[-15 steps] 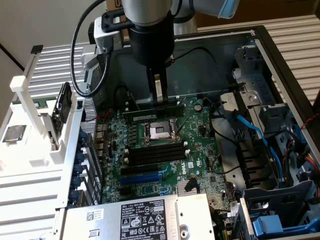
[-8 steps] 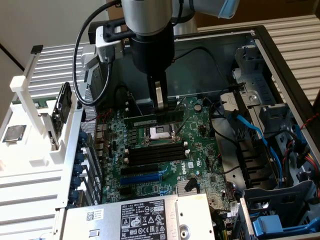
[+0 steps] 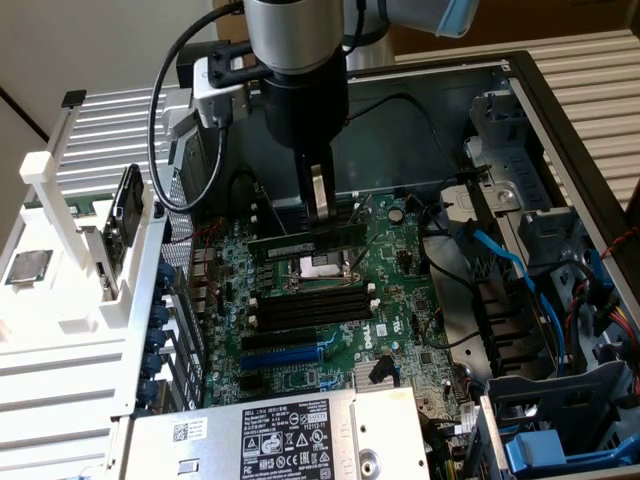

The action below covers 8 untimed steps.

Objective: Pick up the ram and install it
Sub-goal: 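Insert the ram into the slot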

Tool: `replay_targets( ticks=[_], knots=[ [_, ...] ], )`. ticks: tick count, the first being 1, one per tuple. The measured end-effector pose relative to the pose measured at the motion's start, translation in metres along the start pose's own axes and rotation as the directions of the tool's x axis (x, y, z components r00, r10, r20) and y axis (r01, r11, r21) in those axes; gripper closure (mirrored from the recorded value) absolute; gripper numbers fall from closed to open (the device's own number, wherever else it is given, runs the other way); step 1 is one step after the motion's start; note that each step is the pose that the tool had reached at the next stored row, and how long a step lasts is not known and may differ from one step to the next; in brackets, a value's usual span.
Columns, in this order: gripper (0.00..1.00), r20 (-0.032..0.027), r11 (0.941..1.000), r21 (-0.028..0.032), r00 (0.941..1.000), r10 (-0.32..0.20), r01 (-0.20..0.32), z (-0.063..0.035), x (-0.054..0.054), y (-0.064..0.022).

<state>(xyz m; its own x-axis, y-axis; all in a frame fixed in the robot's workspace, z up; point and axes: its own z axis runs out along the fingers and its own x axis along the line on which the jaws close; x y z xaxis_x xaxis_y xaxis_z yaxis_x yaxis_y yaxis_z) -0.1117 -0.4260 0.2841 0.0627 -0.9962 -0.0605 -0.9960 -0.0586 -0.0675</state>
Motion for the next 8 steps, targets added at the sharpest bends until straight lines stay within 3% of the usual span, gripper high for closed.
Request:
replay_targets(
  ticks=[6,8],
  knots=[
    [0.87,0.0006,1.0000,-0.0036,1.0000,-0.006,0.006,0.0084,0.0067,0.0006],
    [0.87,0.0013,0.9999,-0.0091,1.0000,-0.009,0.009,0.0102,0.0092,-0.0014]
  ],
)
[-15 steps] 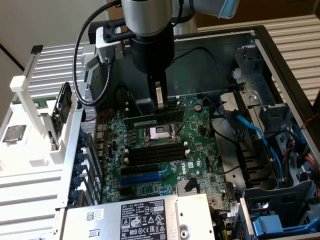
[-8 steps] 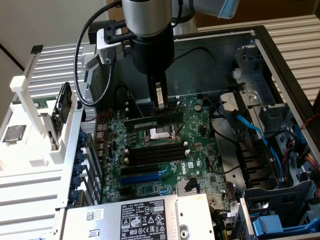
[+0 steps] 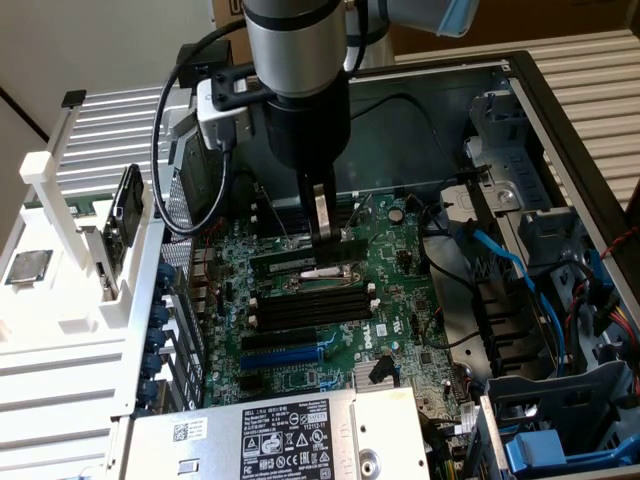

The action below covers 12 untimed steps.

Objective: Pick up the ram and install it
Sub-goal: 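Insert the ram into the slot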

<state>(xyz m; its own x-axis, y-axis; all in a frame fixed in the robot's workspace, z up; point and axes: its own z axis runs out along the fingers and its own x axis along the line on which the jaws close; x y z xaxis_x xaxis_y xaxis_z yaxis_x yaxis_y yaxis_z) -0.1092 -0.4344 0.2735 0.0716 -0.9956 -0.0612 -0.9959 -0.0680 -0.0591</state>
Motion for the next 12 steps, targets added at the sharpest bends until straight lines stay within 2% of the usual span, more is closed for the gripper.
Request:
replay_targets(
  ticks=[2,4,6,9,11,12],
  knots=[
    [0.87,0.0002,1.0000,-0.0048,1.0000,-0.001,0.001,0.0011,0.001,-0.0028],
    [0.87,0.0009,0.9999,-0.0129,1.0000,-0.003,0.003,0.0041,0.005,-0.0059],
    [0.87,0.0014,0.9999,-0.0164,1.0000,-0.003,0.003,0.0062,0.006,-0.0061],
    [0.87,0.0022,0.9996,-0.0279,1.0000,-0.005,0.005,0.0105,0.008,-0.0058],
    [0.87,0.0032,0.9992,-0.0406,1.0000,-0.006,0.006,0.0133,0.010,-0.0068],
    [0.87,0.0034,0.9991,-0.0420,1.0000,-0.006,0.006,0.0134,0.011,-0.0087]
  ],
)
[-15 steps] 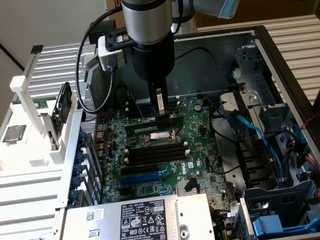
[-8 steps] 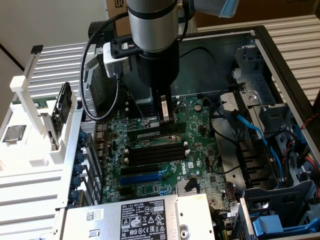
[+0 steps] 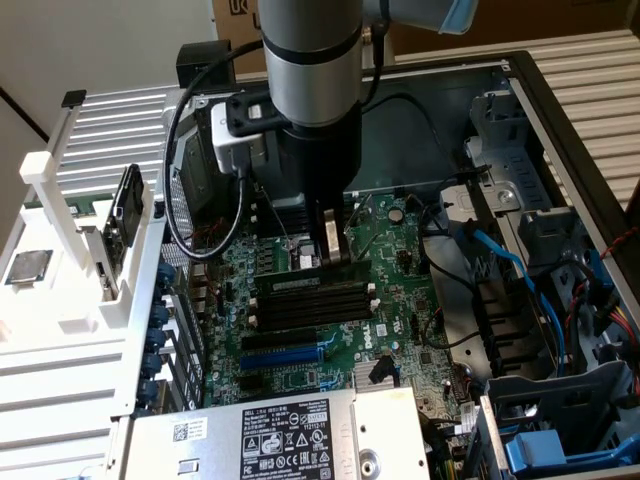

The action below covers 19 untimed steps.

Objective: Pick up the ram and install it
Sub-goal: 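Insert the ram into the slot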

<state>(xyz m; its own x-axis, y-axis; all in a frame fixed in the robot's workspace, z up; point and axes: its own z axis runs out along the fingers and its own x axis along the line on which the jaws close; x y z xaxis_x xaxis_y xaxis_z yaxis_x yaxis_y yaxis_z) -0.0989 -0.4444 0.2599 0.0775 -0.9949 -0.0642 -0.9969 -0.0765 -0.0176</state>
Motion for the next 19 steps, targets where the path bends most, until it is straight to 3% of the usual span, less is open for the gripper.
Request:
replay_targets(
  ticks=[5,11,19],
  knots=[
    [0.87,-0.0001,1.0000,0.0002,1.0000,0.000,0.000,0.0008,0.0042,-0.0027],
    [0.87,-0.0013,0.9998,0.0162,1.0000,0.010,-0.010,0.0041,0.0032,-0.0014],
    [0.87,-0.0015,0.9996,0.0173,0.9998,0.021,-0.021,0.0059,0.0021,0.0015]
  ],
)
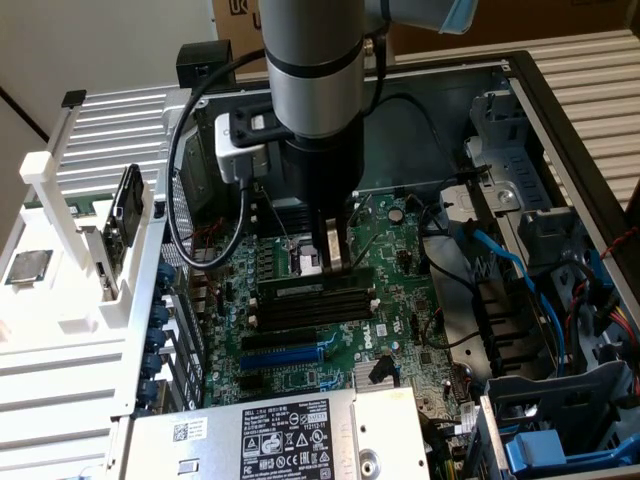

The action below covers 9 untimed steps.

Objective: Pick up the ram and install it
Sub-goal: 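Insert the ram into the slot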

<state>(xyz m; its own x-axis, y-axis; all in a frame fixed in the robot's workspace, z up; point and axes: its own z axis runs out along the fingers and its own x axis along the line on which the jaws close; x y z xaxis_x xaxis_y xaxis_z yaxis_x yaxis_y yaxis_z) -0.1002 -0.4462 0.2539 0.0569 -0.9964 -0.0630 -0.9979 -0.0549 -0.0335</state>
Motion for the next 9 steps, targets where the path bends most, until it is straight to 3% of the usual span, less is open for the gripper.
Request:
replay_targets(
  ticks=[4,8,9],
  knots=[
    [0.87,-0.0050,1.0000,0.0004,1.0000,-0.003,0.003,0.0021,-0.0065,0.0026],
    [0.87,-0.0242,1.0000,0.0003,0.9997,-0.005,0.005,0.0038,-0.0096,0.0028],
    [0.87,-0.0265,1.0000,0.0005,0.9996,-0.005,0.005,0.0038,-0.0096,0.0027]
  ],
)
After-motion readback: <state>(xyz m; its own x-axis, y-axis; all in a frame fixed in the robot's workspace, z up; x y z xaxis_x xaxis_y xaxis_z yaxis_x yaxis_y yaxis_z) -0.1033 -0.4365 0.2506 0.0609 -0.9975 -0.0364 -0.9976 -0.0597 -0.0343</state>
